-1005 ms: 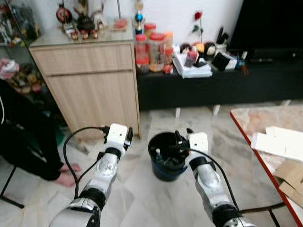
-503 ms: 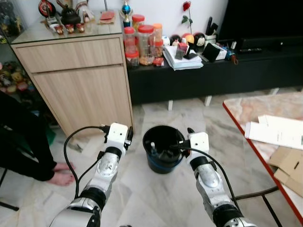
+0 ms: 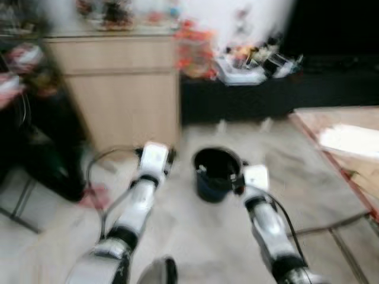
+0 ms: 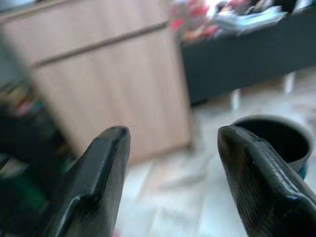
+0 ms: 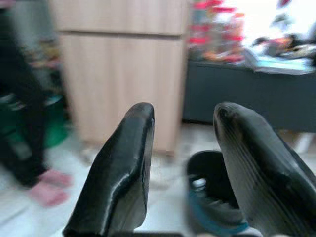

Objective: Picking trash to rubbish bin

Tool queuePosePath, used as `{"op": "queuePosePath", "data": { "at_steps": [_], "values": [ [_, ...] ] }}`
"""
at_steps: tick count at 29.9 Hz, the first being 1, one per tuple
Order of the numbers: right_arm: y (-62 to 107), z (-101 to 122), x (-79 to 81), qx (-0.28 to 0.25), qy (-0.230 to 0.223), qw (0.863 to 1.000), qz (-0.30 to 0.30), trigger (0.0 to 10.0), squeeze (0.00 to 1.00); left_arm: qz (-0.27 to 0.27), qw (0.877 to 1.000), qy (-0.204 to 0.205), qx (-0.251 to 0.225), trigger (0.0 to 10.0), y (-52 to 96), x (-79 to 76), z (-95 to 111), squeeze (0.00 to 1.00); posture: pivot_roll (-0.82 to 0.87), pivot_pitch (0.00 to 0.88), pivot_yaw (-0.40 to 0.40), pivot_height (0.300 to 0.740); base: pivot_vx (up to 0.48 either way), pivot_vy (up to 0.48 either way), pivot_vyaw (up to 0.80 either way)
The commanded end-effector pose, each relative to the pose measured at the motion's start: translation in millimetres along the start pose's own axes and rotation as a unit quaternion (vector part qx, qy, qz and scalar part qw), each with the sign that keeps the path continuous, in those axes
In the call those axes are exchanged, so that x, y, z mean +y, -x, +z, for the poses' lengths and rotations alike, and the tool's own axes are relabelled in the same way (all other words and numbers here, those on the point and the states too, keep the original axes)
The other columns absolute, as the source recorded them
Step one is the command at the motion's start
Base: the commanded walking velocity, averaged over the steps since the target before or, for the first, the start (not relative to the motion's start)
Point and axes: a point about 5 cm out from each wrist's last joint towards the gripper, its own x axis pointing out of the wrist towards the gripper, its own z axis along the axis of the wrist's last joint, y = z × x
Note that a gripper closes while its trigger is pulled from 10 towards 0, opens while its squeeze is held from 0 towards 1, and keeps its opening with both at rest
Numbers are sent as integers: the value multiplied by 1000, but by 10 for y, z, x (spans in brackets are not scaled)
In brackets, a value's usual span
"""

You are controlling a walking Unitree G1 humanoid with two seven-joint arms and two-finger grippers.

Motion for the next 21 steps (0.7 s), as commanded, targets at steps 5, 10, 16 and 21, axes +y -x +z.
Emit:
{"op": "queuePosePath", "data": {
  "at_steps": [5, 10, 16, 21],
  "values": [
    [-46, 59, -36, -7, 3, 1000, -2, 10000, 0, -3, 1000, 0, -30, 10000, -103, -42, 177, 0, 141, 5, 14, 740, 0, 0, 0],
    [-47, 60, -34, -8, 3, 1000, -1, 10000, 0, -12, 999, -1, -33, 10000, -104, -51, 184, 0, 141, 4, 14, 740, 0, 0, 0],
    [-52, 68, -30, -9, 2, 1000, -1, 10000, 0, -19, 999, -4, -29, 10000, -100, -67, 171, 0, 141, 4, 14, 740, 283, 0, 0],
    [-53, 70, -32, -10, 2, 1000, -1, 10000, 0, -19, 999, -4, -28, 10000, -101, -68, 169, 0, 140, 7, 13, 740, 394, 0, 0]
  ]
}}
